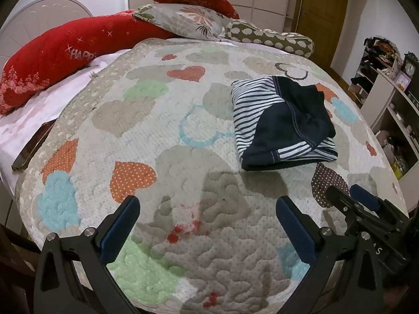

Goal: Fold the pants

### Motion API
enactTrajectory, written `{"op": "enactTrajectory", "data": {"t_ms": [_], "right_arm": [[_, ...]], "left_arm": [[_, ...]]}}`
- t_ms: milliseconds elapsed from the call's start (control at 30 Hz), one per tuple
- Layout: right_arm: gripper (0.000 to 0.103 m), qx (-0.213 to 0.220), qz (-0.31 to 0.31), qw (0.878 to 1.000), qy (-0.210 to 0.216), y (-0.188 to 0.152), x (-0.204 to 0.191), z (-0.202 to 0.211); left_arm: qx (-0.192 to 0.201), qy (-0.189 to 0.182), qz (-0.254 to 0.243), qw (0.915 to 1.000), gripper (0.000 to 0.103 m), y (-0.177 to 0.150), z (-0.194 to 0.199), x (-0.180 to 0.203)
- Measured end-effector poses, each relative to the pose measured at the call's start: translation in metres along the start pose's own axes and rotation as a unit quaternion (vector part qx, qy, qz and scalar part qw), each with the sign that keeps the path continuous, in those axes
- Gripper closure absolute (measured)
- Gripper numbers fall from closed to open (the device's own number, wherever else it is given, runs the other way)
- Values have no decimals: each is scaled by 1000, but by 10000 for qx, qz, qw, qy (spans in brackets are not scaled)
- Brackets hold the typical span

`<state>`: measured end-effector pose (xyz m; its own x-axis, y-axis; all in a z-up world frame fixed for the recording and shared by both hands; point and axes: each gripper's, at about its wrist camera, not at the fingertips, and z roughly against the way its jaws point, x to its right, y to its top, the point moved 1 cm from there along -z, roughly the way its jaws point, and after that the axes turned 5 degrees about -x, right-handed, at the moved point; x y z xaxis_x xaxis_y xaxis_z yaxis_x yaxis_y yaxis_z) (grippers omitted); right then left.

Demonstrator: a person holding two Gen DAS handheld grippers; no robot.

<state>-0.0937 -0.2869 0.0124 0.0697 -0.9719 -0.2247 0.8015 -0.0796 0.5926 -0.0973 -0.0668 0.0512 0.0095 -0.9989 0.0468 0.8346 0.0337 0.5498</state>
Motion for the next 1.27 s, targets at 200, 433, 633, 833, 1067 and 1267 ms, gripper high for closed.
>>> {"op": "enactTrajectory", "data": {"t_ms": [200, 433, 633, 833, 1067, 1267], "right_arm": [[32, -3, 29, 10000, -18, 0, -1, -1], [32, 13, 72, 10000, -63, -1, -2, -2], [32, 44, 190, 9997, -147, -1, -5, -1], [32, 366, 229, 9990, -144, 0, -8, 11], [32, 661, 406, 9969, -162, 3, -18, 25], [31, 506, 610, 9968, -96, 2, -28, 17]], "left_arm": [[-42, -23, 15, 10000, 0, -1, -2, 0], [-43, -43, 27, 10000, 0, -1, -3, -1], [380, -102, 27, 9992, 0, 0, 8, 0], [1796, 256, 203, 9832, 0, 2, 58, -4], [1271, -219, 76, 9916, 0, 18, 51, -4], [862, -247, 93, 9959, 0, 12, 28, -3]]}}
